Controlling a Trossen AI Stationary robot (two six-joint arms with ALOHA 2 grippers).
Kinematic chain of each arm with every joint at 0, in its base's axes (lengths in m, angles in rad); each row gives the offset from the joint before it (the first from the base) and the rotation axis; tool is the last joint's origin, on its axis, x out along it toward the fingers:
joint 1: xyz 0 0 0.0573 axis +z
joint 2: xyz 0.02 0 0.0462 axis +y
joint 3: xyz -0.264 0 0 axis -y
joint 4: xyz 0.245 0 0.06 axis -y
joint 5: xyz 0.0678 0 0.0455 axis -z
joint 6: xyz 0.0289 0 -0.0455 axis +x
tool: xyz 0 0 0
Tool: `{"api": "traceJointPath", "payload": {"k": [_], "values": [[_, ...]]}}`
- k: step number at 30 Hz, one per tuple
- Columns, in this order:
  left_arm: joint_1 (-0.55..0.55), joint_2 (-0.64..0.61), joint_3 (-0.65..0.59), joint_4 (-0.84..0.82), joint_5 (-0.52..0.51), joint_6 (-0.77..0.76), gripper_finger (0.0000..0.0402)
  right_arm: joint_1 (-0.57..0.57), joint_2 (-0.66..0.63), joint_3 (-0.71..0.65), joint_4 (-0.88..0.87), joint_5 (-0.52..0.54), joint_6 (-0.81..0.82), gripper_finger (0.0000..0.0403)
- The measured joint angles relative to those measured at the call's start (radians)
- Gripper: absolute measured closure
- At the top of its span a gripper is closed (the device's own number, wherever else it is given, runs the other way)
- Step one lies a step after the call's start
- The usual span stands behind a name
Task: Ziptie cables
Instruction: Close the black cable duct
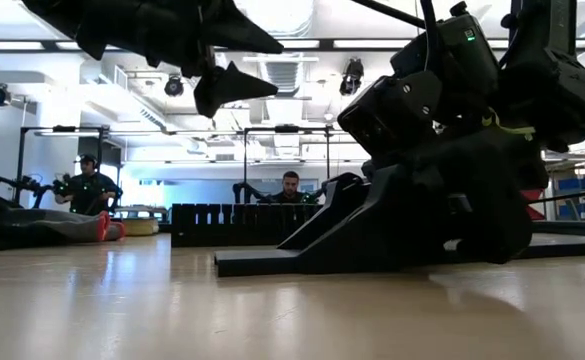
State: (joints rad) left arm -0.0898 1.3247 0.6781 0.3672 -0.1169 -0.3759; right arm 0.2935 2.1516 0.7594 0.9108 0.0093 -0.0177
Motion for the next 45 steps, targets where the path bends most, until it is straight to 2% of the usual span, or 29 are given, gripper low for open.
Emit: {"api": "traceJointPath", "payload": {"k": [6,13,15,22,29,34,39,43,45], "values": [[0.000,0.000,0.000,0.038,-0.009,0.001,0.0105,-0.002,0.006,0.001,0.006,0.007,0.007,0.0182],[0.000,-0.003,0.000,-0.013,-0.063,0.090,0.0106,-0.003,-0.007,-0.002,0.019,0.016,0.033,0.0183],[-0.001,-0.003,0.000,-0.041,-0.147,0.122,0.0105,-0.003,-0.037,-0.003,0.000,0.017,0.035,0.0183],[0.000,-0.003,0.000,-0.064,-0.586,0.185,0.0105,-0.014,-0.228,-0.010,-0.198,0.055,-0.023,0.0182],[0.000,-0.003,0.001,0.049,-0.877,0.271,0.0094,-0.055,-0.482,-0.007,-0.474,0.101,-0.105,0.0183],[0.000,-0.009,0.001,0.100,-0.880,0.282,0.0090,-0.128,-0.619,-0.005,-0.600,0.103,-0.129,0.0182],[0.003,-0.007,0.001,0.175,-0.863,0.289,0.0090,-0.210,-0.697,-0.004,-0.672,0.103,-0.139,0.0183],[0.008,0.002,0.001,0.120,-0.860,0.297,0.0090,-0.253,-0.741,-0.004,-0.748,0.096,-0.159,0.0183],[0.009,0.018,0.001,0.075,-0.825,0.284,0.0090,-0.271,-0.757,-0.004,-0.793,0.095,-0.176,0.0183]]}}
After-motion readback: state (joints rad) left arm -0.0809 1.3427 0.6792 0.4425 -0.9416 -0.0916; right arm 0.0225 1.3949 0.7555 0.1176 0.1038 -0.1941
